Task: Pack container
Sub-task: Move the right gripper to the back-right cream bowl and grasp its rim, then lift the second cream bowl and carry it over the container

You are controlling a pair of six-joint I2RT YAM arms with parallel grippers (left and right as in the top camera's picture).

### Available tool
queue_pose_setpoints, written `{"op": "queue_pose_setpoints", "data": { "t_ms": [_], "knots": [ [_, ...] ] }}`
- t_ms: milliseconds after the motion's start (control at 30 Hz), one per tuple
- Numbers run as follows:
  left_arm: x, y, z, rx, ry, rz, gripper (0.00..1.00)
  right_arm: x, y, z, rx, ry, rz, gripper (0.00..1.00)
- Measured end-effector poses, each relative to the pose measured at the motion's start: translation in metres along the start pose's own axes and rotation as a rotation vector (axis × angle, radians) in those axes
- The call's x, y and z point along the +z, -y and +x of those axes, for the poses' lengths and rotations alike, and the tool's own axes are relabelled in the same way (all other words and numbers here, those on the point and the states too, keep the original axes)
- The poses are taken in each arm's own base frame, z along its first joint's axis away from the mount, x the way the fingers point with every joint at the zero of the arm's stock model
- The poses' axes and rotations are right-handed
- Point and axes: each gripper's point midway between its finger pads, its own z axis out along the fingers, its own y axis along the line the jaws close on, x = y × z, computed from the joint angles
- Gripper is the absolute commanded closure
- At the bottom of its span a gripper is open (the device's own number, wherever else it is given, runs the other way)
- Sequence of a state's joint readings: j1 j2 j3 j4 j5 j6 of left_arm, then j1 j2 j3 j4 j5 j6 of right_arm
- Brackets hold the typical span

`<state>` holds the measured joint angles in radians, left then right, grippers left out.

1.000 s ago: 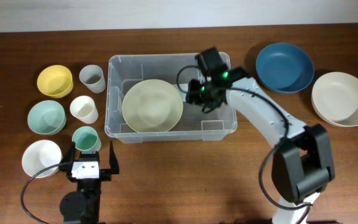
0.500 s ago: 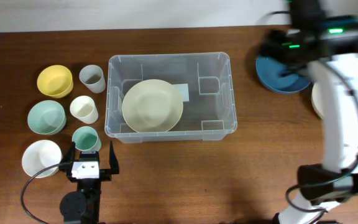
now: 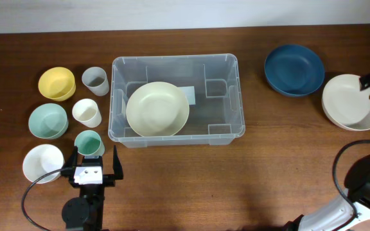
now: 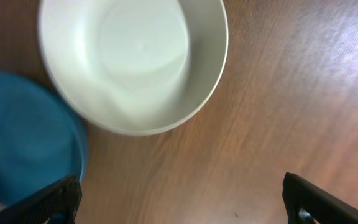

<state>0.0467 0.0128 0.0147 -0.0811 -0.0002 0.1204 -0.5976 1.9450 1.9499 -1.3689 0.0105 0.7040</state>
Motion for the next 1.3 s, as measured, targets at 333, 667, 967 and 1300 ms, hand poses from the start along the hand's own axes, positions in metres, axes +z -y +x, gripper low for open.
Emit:
{"op": "queue_pose_setpoints", "data": {
  "t_ms": [333,667,967,1300],
  "knots": [
    [0.000,0.000,0.000,0.000,0.000,0.000,0.01,0.058,0.012,-0.007,0.063,-0.037,-0.047,0.01],
    [0.000,0.000,0.000,0.000,0.000,0.000,0.01,0.108,0.015,0.000,0.075,-0.114,0.005,0.01],
    [0.000,0.000,0.000,0.000,0.000,0.000,0.01,0.146,0.030,0.003,0.131,-0.179,0.064,0.01],
    [0.000,0.000,0.000,0.000,0.000,0.000,0.01,0.168,0.034,-0.009,0.156,-0.163,0.056,0.24]
  ]
}}
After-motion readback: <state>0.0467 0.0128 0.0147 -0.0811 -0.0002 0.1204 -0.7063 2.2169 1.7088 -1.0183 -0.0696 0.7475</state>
